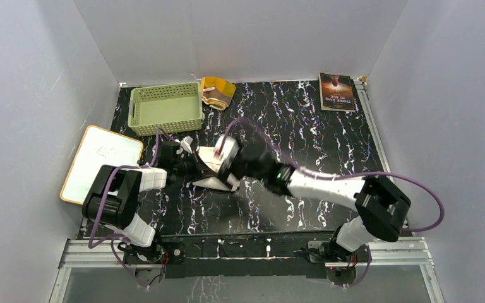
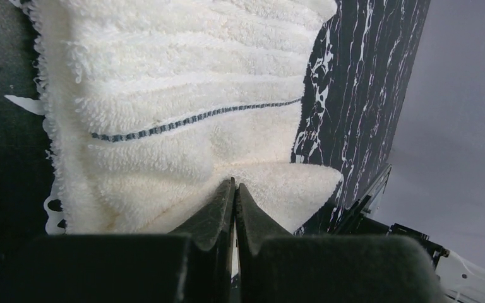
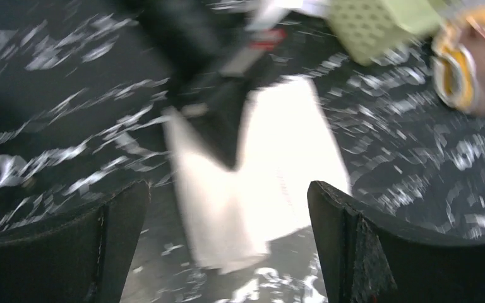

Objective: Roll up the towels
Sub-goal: Roll the towel at the center of the board.

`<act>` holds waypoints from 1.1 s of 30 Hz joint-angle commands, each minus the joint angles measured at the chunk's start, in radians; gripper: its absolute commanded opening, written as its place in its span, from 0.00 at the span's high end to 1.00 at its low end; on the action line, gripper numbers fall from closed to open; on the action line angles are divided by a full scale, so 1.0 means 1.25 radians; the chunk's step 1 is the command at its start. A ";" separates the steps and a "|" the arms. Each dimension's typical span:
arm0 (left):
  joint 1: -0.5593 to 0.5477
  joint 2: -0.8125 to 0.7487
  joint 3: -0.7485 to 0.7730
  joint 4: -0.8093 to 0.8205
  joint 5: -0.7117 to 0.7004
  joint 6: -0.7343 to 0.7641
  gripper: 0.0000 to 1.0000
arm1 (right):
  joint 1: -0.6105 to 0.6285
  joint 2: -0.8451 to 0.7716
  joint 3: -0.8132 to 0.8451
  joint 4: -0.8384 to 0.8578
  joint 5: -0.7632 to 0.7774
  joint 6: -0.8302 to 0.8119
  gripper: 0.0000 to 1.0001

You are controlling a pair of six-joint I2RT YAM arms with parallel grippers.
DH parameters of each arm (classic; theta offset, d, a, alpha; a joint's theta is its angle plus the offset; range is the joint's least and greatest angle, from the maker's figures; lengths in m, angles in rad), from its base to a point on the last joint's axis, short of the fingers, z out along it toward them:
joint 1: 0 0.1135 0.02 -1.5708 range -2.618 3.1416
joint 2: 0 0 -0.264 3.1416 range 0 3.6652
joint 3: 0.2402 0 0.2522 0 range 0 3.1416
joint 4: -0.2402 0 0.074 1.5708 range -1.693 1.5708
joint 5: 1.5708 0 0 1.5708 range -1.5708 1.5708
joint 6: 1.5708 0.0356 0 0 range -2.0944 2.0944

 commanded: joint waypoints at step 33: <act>0.005 0.008 0.020 -0.083 -0.006 0.023 1.00 | 0.235 0.335 0.125 -0.099 0.232 -0.386 0.53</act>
